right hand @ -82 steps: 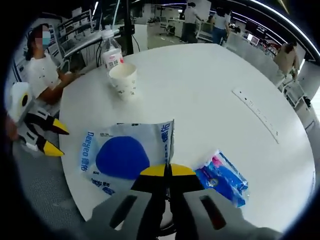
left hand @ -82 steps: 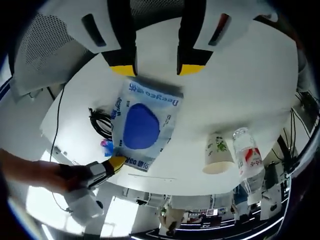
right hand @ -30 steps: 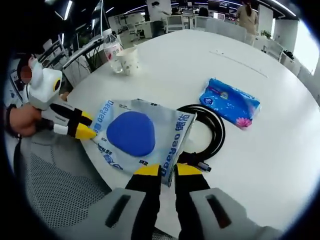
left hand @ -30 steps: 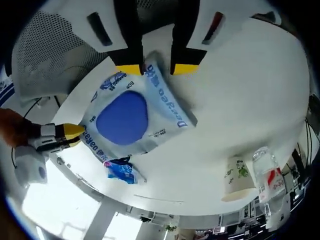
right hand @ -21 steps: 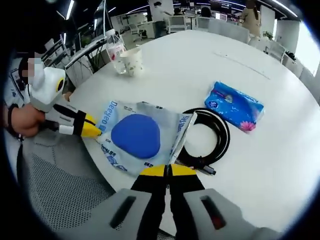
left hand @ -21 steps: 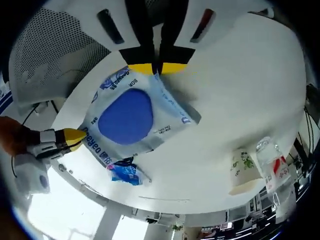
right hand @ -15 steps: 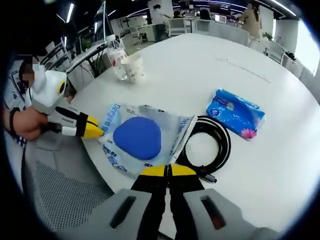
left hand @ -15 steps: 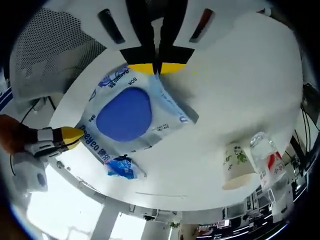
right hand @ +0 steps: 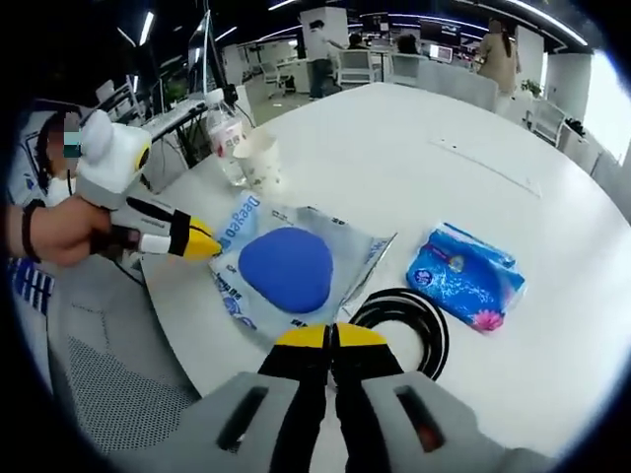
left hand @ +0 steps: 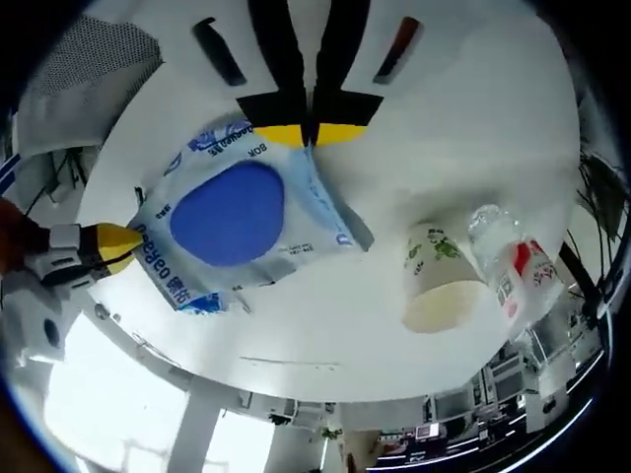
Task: Arrange the tabletop items into an orderly group along one side of the table until the central work area is clear of visible clutter.
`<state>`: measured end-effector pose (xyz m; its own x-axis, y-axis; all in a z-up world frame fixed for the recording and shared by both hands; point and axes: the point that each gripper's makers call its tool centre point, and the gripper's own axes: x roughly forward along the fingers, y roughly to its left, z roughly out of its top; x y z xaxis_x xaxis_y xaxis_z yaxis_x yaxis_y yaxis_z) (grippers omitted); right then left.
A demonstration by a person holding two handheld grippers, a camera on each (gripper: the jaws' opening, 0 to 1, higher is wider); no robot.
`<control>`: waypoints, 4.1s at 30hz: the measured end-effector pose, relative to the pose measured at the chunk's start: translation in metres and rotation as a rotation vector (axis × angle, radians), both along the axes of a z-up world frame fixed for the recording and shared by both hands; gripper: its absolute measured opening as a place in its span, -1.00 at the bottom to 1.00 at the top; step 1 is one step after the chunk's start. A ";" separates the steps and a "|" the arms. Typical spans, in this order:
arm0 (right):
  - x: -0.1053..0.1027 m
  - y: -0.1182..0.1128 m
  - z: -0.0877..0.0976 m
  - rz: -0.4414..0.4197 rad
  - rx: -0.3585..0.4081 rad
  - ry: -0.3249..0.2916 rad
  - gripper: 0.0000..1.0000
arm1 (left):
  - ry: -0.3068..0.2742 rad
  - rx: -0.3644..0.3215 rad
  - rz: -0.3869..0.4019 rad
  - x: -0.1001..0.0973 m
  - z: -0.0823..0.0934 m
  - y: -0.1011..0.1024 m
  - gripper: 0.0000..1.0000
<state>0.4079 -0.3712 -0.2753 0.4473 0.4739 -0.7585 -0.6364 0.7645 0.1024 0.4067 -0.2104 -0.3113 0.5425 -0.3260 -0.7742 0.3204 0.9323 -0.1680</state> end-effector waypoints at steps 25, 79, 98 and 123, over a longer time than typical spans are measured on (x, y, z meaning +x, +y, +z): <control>0.068 0.002 -0.019 0.011 0.048 0.002 -1.00 | -0.028 -0.038 0.147 0.064 -0.006 0.006 -1.00; 0.070 -0.041 -0.036 -0.005 0.008 0.005 -0.77 | -0.038 -0.094 0.281 0.054 -0.005 0.032 -0.76; 0.047 -0.069 -0.049 -0.022 -0.051 0.024 -0.67 | -0.092 -0.036 0.251 0.010 0.013 0.064 -0.68; 0.034 -0.083 -0.065 -0.036 -0.102 0.058 -0.68 | -0.181 0.024 0.137 -0.039 0.036 0.063 -0.58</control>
<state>0.4422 -0.4538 -0.3399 0.4170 0.3772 -0.8269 -0.6036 0.7951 0.0584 0.3674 -0.1478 -0.2749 0.7109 -0.2223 -0.6672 0.2133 0.9722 -0.0967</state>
